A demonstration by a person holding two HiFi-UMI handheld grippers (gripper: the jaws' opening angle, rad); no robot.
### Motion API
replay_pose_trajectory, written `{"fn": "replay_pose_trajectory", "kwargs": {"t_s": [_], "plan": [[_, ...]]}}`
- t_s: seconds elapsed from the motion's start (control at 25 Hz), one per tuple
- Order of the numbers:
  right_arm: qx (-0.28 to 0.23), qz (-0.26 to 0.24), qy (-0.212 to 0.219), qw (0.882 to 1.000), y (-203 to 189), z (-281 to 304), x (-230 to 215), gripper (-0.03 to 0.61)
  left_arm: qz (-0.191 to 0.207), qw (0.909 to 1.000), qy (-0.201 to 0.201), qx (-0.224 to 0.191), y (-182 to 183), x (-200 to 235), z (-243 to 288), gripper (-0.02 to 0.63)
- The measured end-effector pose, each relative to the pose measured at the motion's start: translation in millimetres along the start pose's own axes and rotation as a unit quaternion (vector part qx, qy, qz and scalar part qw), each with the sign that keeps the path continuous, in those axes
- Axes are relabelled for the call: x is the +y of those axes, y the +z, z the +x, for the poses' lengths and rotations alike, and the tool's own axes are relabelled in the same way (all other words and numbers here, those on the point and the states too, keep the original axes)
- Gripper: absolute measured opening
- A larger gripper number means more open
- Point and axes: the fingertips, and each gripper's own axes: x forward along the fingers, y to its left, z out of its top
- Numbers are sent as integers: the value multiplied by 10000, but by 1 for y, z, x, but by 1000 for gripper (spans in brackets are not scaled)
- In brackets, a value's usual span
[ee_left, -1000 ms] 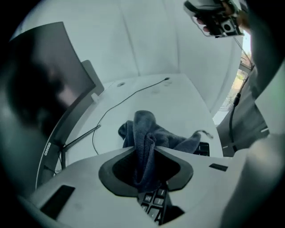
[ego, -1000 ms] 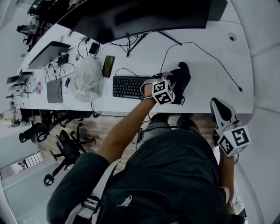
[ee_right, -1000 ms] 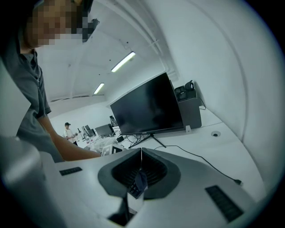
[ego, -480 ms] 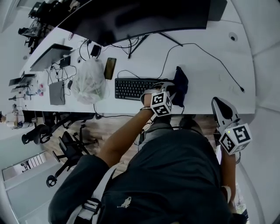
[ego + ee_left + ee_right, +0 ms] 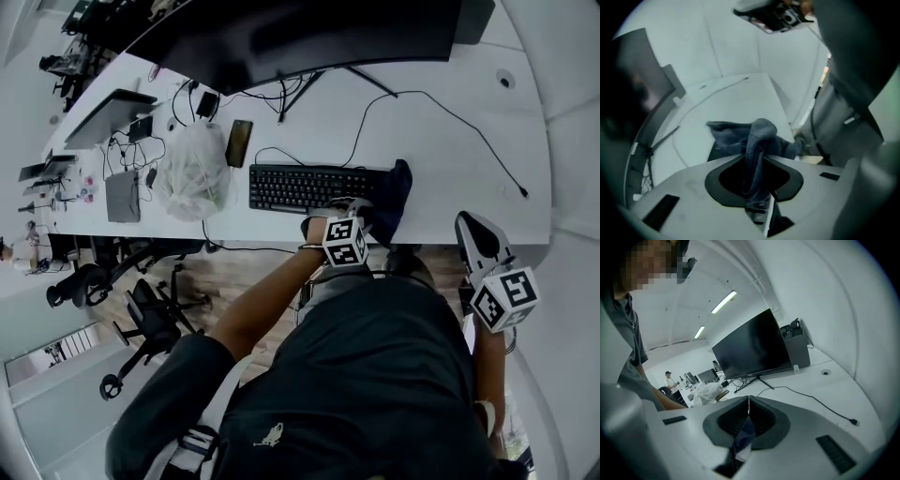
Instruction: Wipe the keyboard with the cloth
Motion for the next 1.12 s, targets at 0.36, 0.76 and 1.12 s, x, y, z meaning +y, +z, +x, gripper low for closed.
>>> {"fn": "replay_pose_trajectory", "kwargs": {"t_s": [0.36,0.76,1.12], "plan": [[98,-79,214,9997,-6,14,27,9,-953,9945,372,233,-48,48,-10,83],[238,-7,229,9995,-10,20,31,9,-899,9919,893,122,-44,99,-23,84],[396,133,139,9990,-23,17,21,9,-114,9988,-437,193,-24,-24,-2,83]]}}
